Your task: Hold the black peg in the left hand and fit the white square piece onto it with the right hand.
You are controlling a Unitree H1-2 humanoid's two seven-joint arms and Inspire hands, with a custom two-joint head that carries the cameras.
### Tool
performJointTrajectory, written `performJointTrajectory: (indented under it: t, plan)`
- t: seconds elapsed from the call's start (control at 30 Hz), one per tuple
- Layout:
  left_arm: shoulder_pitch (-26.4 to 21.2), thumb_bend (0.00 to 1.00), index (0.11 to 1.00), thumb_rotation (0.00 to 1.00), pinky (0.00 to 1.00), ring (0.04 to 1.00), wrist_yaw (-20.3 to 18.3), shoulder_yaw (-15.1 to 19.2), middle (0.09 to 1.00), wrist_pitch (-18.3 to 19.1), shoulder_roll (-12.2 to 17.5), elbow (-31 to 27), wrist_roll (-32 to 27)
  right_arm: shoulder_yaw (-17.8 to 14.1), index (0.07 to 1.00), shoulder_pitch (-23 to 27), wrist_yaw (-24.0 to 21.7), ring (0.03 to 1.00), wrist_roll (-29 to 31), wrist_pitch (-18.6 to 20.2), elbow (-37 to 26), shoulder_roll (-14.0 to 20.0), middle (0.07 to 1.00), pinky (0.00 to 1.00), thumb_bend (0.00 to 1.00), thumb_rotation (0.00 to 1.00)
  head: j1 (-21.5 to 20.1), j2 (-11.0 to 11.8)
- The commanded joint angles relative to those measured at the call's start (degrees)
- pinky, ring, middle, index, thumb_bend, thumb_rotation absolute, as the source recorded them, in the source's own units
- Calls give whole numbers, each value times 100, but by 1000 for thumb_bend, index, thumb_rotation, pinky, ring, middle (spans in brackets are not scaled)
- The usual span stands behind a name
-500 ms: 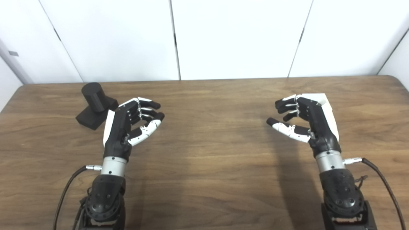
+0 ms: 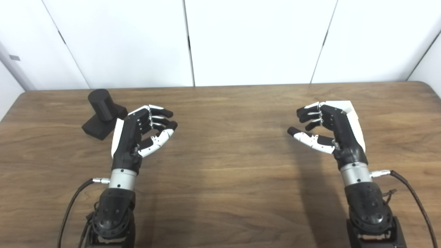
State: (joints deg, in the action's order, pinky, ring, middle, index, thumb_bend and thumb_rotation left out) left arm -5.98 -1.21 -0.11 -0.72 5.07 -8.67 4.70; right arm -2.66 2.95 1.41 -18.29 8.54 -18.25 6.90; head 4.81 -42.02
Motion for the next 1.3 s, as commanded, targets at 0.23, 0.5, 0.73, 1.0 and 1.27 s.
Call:
performJointTrajectory:
  t: [0.23,0.5,0.73,1.0,1.27]
  plan:
    - [-133,503,499,62,458,547,124,-264,614,-55,-277,-187,312,-202,494,63,-17,593,387,-184,-233,205,636,466,496,128,856,182]
    - [-113,505,498,57,470,554,160,-319,606,-28,-409,-190,428,-256,493,23,-65,603,675,57,-436,197,646,487,493,117,1097,378]
    - [-142,504,498,59,460,550,100,-260,608,-70,-322,-214,373,-234,493,42,-53,608,658,90,-457,232,648,493,493,117,1051,377]
    - [-279,504,499,66,525,633,-330,-232,682,418,154,-546,255,-221,492,82,-57,585,612,235,-568,232,641,474,493,116,1060,395]
    - [-511,508,499,67,562,660,-701,-233,718,870,742,-900,325,-226,491,141,-60,577,653,135,-525,278,627,462,493,117,1065,400]
